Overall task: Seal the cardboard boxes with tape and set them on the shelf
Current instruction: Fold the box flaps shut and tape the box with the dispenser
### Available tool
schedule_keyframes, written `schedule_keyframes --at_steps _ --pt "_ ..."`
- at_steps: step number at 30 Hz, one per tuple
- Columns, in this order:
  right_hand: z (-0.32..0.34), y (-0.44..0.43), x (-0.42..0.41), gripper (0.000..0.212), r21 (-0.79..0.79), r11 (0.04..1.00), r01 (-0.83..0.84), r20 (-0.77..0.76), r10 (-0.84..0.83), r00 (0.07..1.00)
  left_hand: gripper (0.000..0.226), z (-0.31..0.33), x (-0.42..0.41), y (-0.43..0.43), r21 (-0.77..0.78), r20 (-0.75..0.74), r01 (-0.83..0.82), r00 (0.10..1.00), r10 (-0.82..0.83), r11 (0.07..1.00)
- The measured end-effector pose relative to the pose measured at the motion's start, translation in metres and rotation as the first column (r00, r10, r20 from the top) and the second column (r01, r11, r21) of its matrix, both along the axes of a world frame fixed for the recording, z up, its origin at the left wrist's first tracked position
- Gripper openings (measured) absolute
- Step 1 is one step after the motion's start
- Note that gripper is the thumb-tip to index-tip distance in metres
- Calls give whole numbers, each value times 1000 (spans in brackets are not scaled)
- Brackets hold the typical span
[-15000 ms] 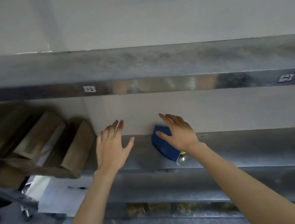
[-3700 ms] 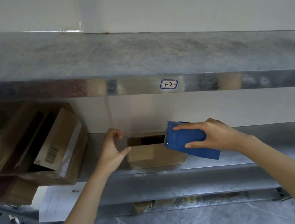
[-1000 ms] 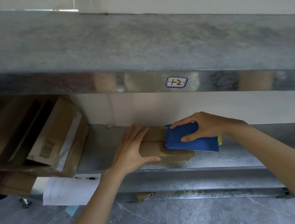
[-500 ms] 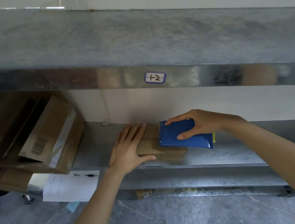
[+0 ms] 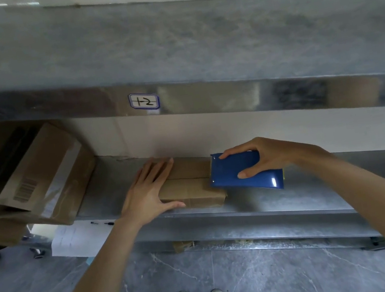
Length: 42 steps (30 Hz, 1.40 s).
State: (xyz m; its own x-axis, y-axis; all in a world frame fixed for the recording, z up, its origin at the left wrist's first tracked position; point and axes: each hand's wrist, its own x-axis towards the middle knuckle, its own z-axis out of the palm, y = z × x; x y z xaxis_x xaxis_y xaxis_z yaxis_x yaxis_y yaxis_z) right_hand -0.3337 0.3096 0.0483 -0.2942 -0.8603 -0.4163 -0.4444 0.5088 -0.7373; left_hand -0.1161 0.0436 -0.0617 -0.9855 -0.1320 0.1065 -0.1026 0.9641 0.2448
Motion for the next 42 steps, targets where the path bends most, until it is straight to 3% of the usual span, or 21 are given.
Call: schedule_keyframes --at_steps 23,42 --pt "-19 72 -36 54 20 998 60 16 -60 998 112 7 -3 6 11 63 -31 998 30 999" --pt "-26 15 -18 51 151 988 16 -119 2 993 109 -1 -5 3 22 26 -6 1000 5 1000"
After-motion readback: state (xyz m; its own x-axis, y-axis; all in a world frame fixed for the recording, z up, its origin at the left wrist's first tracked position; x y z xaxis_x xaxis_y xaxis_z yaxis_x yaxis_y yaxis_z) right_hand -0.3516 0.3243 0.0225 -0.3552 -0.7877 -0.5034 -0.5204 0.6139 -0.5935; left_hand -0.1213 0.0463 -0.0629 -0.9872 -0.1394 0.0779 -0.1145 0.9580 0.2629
